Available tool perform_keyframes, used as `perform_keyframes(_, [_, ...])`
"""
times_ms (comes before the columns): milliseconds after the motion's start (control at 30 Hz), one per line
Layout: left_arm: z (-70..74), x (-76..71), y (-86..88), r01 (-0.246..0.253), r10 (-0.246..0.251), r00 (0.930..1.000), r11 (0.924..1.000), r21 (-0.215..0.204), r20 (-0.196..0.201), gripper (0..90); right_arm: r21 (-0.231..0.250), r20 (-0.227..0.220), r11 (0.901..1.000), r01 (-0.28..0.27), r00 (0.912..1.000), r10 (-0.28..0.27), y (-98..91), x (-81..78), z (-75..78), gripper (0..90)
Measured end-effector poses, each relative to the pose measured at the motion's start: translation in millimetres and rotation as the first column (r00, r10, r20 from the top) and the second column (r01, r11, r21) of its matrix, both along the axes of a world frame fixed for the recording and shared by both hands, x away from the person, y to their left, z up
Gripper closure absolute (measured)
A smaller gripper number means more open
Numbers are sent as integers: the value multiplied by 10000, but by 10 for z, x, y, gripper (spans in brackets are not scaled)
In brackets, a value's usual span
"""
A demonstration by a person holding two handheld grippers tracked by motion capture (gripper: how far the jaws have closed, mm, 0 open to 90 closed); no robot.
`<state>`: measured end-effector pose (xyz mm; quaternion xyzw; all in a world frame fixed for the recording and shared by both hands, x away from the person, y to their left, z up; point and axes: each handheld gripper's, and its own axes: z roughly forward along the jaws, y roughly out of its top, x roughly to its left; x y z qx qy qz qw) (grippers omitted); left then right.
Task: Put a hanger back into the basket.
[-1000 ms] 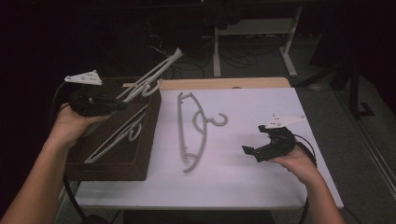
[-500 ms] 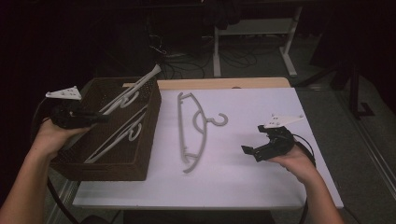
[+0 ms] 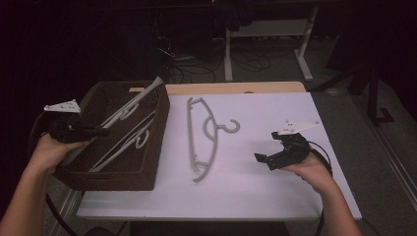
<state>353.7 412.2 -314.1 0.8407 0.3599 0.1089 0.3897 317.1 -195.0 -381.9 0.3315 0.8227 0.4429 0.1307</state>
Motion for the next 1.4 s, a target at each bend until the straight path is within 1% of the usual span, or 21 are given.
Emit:
perform_keyframes(33, [1,-2,20,-4,4,10000,9999,-111,-8,822,0,-2,10000,-1,10000,1,0,0,0,0])
perform_keyframes(333, [-44,12,21,133,-143,9990,9996,-243,-416,818,3,11,10000,2,10000,-2,0,0,1,0])
perform_keyframes(400, [-62,5,15,100,-109,9990,9998,-192,-440,817,28,5,10000,35,10000,-35,-7,0,4,0])
perform_keyframes(467, [-78,-5,24,39,-46,9985,9999,-120,-547,817,37,18,10000,33,10000,-33,-8,-2,7,0])
perform_keyframes(533, [-85,-15,57,-100,86,9985,9996,-259,-538,818,35,15,10000,26,10000,-26,-10,-3,7,0])
perform_keyframes(600, [-109,-11,71,-274,270,9973,9996,-52,-682,817,45,17,10000,27,10000,-27,-8,1,5,0])
perform_keyframes(633, [-127,-4,75,-344,348,9960,9994,64,-819,818,31,22,10000,26,10000,-26,-6,4,4,0])
perform_keyframes(667, [-150,-4,67,-395,405,9956,9991,132,-851,818,23,6,10000,15,10000,-15,0,5,4,0])
perform_keyframes(800, [-217,10,39,-295,315,9962,9992,253,-815,805,10,5,10000,-19,10000,19,13,9,1,0])
perform_keyframes(833, [-230,12,32,-360,376,9963,9991,227,-775,756,4,9,10000,-23,10000,23,13,12,1,0])
perform_keyframes(867, [-237,11,27,-498,513,9967,9984,252,-626,656,0,8,10000,-25,10000,25,14,12,1,0])
perform_keyframes(900, [-231,13,28,-586,601,9966,9979,265,-560,594,7,8,10000,-30,10000,30,14,12,2,0])
perform_keyframes(1000, [-191,10,27,-719,719,9968,9974,3,-338,500,39,9,10000,-17,10000,17,12,10,7,0])
perform_keyframes(1133, [-118,8,-22,-733,732,9973,9966,-389,-43,398,87,36,10000,-27,10000,26,15,10,23,0])
perform_keyframes(1167, [-96,12,-49,-713,715,9974,9966,-413,40,371,96,44,9999,-32,10000,32,16,11,26,0])
perform_keyframes(1267, [-23,24,-161,-642,661,9975,9957,-669,262,314,70,34,10000,-45,10000,45,19,19,26,0])
perform_keyframes(1300, [6,28,-220,-593,622,9975,9950,-805,329,302,69,30,10000,-41,10000,41,19,20,25,0])
perform_keyframes(1400, [69,41,-377,-466,514,9976,9940,-988,466,267,61,34,10000,-26,10000,26,13,8,28,0])
